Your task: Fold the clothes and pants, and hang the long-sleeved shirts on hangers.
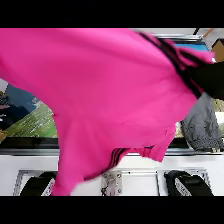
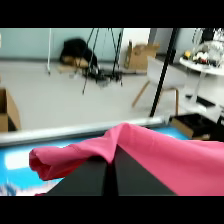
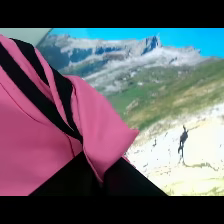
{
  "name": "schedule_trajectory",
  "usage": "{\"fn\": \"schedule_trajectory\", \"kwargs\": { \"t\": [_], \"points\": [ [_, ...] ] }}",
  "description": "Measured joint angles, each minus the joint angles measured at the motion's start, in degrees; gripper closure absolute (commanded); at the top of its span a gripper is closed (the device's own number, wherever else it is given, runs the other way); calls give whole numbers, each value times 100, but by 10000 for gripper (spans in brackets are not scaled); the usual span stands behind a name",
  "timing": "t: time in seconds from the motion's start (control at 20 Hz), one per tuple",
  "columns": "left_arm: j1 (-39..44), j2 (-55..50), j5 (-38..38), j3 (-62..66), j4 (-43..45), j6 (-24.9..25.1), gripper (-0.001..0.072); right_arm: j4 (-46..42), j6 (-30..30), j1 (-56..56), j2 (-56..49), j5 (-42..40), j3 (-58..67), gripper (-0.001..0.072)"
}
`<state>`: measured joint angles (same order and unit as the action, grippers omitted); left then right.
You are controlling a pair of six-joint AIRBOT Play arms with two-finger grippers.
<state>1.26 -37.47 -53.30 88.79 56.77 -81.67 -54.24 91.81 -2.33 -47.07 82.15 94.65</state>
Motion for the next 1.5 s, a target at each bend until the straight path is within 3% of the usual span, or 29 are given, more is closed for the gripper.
{"fn": "schedule_trajectory", "kwargs": {
  "t": [0.25,0.45,0.5,0.55,0.6,0.65,0.85,1.0,1.25,1.5],
  "points": [
    [48,-1482,264,-822,-24,127,703,-776,129,-127,-1038,74,-909,685],
    [341,-3261,649,-566,20,516,702,-1410,-37,-168,-2374,-643,-1268,679],
    [413,-3729,691,-328,42,586,529,-1504,-81,-157,-2706,-907,-1244,667],
    [461,-4138,774,-68,129,619,127,-1655,-118,-133,-2994,-1095,-1178,485],
    [474,-4520,734,208,131,612,24,-1716,-122,-83,-3272,-1335,-1062,125],
    [463,-4826,656,459,122,557,30,-1687,-136,-20,-3480,-1602,-905,11],
    [-22,-5386,-103,1182,103,103,32,-1611,-157,420,-3718,-1978,-306,12],
    [-575,-5058,-822,796,273,-66,31,-1567,-216,758,-3314,-1923,-188,11],
    [-1375,-3738,-1637,-1768,669,-219,31,-1561,-428,892,-2238,-1436,-868,11],
    [-1812,-2688,-1204,-4686,463,-468,31,-1499,-483,723,-1482,-1340,-1764,11]
  ]
}}
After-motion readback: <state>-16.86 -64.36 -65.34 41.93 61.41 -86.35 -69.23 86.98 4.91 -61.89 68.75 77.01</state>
